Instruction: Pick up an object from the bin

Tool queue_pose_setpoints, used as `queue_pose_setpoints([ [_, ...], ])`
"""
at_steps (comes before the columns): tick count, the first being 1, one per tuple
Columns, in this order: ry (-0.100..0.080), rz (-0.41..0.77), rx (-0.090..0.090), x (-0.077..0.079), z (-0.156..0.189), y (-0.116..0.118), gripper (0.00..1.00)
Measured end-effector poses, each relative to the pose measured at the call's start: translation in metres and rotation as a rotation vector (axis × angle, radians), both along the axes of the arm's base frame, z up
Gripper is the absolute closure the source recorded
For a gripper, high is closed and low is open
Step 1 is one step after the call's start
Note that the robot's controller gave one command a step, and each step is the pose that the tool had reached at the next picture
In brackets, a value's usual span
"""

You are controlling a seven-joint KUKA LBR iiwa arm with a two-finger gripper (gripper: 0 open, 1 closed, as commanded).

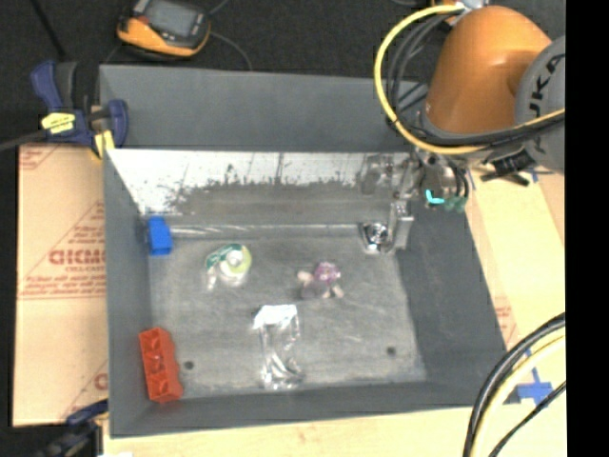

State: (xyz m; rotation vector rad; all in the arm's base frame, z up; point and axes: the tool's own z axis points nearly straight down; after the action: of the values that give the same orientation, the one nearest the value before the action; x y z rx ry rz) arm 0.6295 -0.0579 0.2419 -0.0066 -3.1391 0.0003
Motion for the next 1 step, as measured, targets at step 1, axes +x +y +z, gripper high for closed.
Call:
queue_pose_setpoints([
  [1, 0.002, 0.081, 0.001, -0.0438, -0.1761, 0.0469, 0.0],
])
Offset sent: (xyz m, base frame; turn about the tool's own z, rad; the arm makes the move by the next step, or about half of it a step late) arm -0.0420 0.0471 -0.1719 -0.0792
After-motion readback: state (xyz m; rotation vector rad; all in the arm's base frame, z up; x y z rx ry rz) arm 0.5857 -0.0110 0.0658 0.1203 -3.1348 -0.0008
